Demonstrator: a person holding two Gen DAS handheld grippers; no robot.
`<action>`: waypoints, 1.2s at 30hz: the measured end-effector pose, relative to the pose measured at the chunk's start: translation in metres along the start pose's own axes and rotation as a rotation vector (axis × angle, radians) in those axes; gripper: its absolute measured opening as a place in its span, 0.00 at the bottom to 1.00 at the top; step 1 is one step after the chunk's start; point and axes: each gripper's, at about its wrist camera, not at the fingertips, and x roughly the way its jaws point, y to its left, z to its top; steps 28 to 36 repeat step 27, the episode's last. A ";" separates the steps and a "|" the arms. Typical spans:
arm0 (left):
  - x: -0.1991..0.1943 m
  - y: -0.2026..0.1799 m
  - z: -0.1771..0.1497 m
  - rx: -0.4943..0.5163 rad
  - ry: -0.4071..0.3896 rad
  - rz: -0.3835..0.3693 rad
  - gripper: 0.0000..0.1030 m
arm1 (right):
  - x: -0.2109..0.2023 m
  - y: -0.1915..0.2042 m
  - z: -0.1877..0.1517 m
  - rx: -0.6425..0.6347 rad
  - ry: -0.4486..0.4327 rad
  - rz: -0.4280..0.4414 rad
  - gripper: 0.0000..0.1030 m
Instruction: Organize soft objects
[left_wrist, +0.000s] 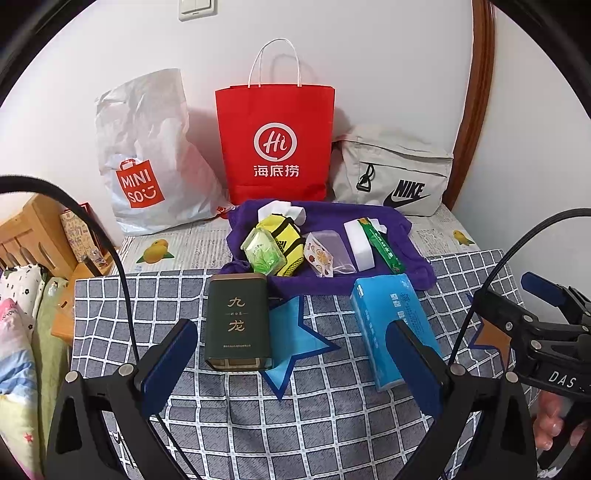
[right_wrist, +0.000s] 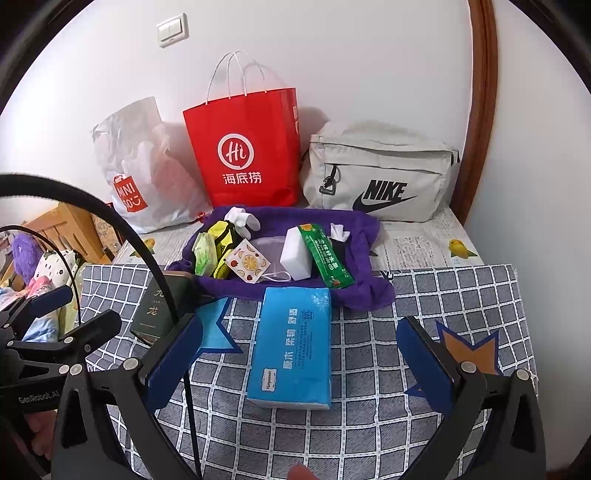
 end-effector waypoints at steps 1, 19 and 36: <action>0.000 0.000 0.000 0.000 -0.002 0.002 1.00 | 0.000 0.000 0.000 -0.002 0.001 -0.001 1.00; -0.001 0.000 -0.001 0.007 0.000 0.003 1.00 | 0.003 0.001 -0.001 -0.001 0.006 -0.008 1.00; 0.001 -0.002 0.000 0.015 -0.012 -0.011 1.00 | 0.004 0.001 -0.001 -0.003 0.007 -0.004 1.00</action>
